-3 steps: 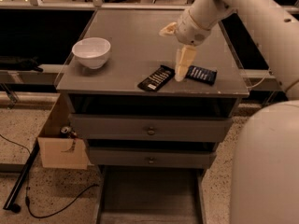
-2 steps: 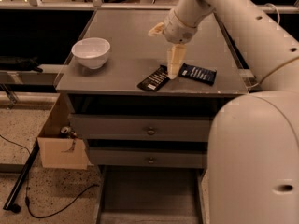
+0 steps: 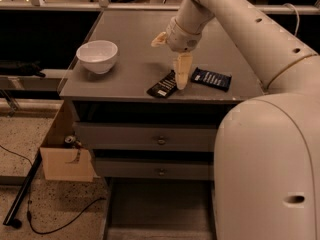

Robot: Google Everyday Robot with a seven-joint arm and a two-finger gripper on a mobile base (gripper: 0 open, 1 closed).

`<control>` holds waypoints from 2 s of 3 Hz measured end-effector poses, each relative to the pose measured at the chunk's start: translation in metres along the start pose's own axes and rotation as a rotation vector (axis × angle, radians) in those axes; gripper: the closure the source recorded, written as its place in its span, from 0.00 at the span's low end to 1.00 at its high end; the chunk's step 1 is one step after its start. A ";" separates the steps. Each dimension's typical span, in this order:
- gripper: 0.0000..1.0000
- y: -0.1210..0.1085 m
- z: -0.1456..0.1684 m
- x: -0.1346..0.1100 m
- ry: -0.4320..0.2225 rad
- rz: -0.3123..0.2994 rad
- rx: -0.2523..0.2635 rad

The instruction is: Place rxbar chocolate into bottom drawer

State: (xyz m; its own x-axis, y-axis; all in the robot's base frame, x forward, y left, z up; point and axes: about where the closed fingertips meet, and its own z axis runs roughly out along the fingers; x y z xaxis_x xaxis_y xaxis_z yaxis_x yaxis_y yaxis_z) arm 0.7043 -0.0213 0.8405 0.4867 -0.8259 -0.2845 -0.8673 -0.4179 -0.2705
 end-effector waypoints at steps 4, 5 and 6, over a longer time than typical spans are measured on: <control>0.51 0.019 0.009 -0.008 -0.002 0.001 -0.016; 0.82 0.019 0.009 -0.008 -0.002 0.001 -0.016; 1.00 0.019 0.009 -0.008 -0.002 0.001 -0.016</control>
Offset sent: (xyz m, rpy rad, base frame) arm -0.0387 -0.0029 -0.0061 -0.0054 0.0097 -0.0032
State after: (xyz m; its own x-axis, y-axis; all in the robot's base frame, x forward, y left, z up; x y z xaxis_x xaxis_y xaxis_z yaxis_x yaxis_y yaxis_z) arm 0.6845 -0.0193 0.8293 0.4864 -0.8254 -0.2867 -0.8692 -0.4235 -0.2553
